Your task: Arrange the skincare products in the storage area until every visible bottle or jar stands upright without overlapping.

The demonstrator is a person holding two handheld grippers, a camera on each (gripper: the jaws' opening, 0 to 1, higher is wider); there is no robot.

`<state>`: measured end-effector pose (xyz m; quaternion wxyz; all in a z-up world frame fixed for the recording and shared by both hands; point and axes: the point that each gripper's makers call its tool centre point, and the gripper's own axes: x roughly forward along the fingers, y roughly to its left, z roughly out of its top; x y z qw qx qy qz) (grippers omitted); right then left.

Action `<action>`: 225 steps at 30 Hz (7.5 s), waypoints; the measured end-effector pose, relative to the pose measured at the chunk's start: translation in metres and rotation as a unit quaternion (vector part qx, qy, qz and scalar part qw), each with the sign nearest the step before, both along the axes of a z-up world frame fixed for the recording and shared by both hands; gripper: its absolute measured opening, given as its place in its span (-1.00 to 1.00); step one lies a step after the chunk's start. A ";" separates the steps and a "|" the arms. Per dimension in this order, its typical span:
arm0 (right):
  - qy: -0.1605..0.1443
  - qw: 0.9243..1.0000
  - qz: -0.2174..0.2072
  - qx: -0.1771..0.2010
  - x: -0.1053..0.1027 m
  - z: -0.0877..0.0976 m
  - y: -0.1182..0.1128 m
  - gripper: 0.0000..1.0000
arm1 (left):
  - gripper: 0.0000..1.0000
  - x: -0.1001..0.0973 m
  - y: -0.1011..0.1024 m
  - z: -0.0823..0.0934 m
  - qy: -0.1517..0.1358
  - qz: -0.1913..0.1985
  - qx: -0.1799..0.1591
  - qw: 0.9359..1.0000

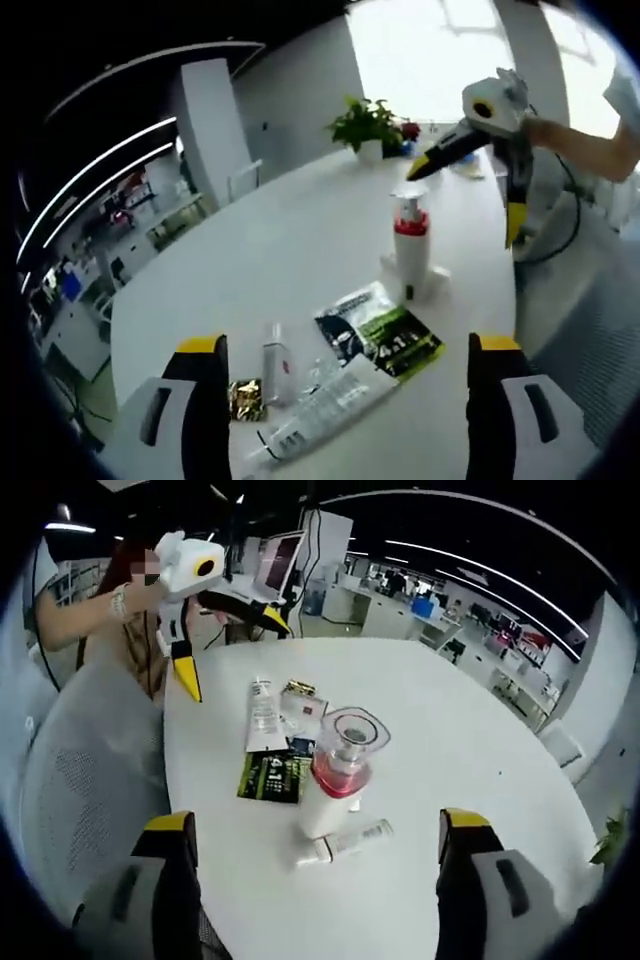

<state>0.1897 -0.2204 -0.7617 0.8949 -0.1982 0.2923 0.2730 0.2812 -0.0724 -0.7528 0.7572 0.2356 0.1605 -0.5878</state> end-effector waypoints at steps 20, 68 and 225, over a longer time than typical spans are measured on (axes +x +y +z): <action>-0.017 0.999 -0.028 0.042 -0.021 -0.018 0.021 0.94 | 0.94 0.010 0.025 -0.034 0.006 0.012 0.059 0.998; 0.045 0.988 -0.076 0.129 -0.030 -0.041 0.024 -0.24 | 0.21 0.019 0.011 -0.108 0.015 -0.142 0.222 0.964; -0.052 0.984 -0.001 0.169 0.003 0.022 0.124 -0.69 | -0.34 -0.077 -0.031 -0.006 0.058 -0.109 -0.092 0.988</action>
